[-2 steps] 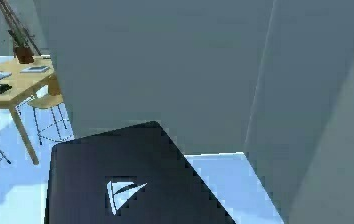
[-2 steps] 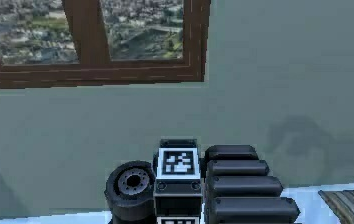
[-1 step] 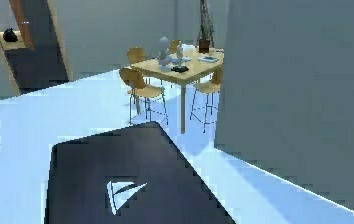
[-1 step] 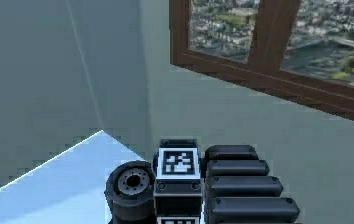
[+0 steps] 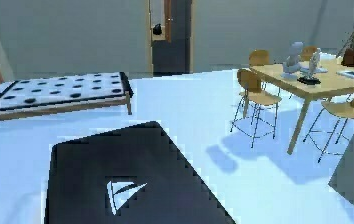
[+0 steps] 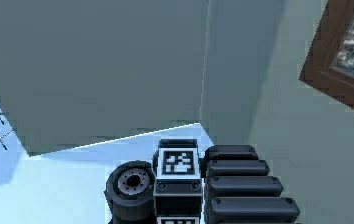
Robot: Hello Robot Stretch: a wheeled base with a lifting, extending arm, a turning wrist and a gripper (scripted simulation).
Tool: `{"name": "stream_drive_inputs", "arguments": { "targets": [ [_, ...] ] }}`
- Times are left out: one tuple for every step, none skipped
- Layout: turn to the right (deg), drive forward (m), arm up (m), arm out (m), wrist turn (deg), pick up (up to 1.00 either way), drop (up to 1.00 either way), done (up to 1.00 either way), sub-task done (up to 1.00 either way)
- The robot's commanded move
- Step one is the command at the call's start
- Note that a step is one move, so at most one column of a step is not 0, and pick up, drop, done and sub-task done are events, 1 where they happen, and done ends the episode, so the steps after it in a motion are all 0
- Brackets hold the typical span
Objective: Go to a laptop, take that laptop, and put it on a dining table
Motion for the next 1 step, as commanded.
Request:
{"name": "stream_drive_inputs", "arguments": {
  "targets": [
    [0.0, 1.00, 0.00, 0.00, 0.0, 0.00, 0.00, 0.00, 0.00]
  ]
}}
